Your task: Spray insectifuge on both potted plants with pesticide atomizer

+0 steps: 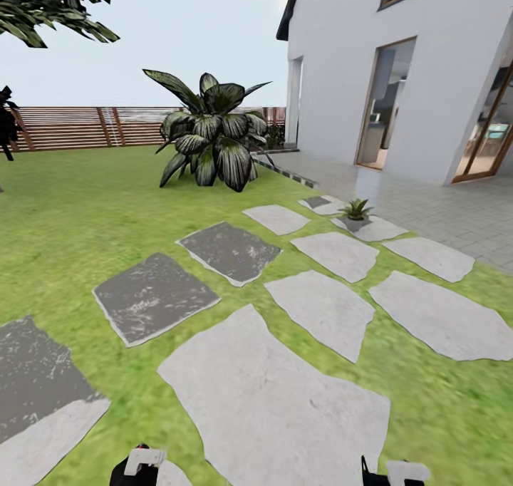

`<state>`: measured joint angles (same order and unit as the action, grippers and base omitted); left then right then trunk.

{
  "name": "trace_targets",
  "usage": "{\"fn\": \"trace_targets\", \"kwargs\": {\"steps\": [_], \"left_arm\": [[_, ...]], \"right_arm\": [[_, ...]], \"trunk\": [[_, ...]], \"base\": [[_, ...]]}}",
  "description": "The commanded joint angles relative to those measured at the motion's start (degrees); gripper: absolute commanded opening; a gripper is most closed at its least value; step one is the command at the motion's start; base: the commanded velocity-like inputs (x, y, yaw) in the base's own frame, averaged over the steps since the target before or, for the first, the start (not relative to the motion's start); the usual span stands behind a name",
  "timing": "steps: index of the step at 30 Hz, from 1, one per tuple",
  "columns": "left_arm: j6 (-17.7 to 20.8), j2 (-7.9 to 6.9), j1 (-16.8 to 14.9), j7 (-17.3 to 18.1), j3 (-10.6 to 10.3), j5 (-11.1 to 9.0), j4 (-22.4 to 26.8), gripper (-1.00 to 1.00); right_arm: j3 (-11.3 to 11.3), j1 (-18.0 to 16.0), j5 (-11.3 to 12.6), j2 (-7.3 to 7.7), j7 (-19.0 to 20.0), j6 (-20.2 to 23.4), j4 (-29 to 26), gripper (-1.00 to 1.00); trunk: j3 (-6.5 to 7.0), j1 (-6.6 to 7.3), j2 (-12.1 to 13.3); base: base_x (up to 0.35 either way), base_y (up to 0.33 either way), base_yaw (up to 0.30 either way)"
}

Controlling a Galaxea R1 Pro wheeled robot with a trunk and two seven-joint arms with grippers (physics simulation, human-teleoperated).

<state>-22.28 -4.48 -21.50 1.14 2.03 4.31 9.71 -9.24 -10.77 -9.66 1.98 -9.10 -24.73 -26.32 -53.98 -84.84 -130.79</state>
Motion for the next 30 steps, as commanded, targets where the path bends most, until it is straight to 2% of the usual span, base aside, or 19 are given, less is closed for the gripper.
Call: {"fn": "trace_targets", "kwargs": {"steps": [1, 30], "left_arm": [[-0.2, 0.00, 0.0, 0.1, 0.3, 0.4, 0.0, -1.00], [-0.2, 0.00, 0.0, 0.1, 0.3, 0.4, 0.0, -1.00]], "right_arm": [[-0.2, 0.0, -0.6, 0.00, -0.2, -0.1, 0.0, 1.00], [-0.2, 0.0, -0.7, 0.05, -0.1, -0.1, 0.0, 1.00]], "trunk": [[-0.05, -0.02, 0.0], [-0.05, -0.02, 0.0]], "base": [[0.337, 0.101, 0.000], [0.333, 0.149, 0.000]]}}
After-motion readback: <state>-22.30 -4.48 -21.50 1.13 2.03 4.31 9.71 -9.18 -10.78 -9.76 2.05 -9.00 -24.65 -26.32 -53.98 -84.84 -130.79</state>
